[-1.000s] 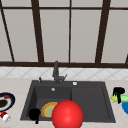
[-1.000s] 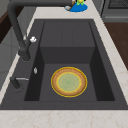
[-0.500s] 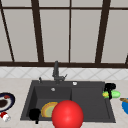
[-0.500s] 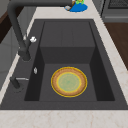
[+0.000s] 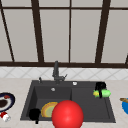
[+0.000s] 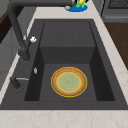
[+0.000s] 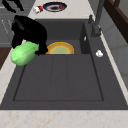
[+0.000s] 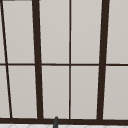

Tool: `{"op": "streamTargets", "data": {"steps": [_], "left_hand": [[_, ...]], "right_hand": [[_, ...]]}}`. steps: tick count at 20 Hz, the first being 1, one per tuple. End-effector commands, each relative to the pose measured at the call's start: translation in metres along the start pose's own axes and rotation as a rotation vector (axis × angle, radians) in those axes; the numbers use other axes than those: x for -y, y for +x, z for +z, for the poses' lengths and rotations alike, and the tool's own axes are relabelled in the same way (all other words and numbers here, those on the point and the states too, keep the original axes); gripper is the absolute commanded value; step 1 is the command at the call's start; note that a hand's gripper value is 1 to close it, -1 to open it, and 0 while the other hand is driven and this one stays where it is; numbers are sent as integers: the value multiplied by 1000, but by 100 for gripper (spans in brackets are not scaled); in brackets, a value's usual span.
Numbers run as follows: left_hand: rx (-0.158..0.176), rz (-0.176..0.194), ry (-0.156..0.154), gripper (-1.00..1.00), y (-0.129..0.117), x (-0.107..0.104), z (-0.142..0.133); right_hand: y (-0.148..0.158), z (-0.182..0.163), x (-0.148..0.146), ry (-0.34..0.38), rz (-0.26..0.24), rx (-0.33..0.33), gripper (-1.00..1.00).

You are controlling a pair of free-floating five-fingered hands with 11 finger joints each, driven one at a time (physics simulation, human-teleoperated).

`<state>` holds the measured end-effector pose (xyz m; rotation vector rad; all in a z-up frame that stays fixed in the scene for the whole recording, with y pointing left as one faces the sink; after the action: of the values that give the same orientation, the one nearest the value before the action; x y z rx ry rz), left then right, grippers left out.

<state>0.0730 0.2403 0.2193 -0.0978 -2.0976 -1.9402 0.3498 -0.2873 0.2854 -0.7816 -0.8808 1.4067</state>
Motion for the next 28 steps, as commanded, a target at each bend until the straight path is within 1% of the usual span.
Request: {"op": "streamTargets", "data": {"steps": [1,28], "left_hand": [[0,0,0,0,0,0,0],[0,0,0,0,0,0,0]], "right_hand": [[31,-1,0,-28,9,-3,100],[250,-10,-6,-25,12,-6,100]]}}
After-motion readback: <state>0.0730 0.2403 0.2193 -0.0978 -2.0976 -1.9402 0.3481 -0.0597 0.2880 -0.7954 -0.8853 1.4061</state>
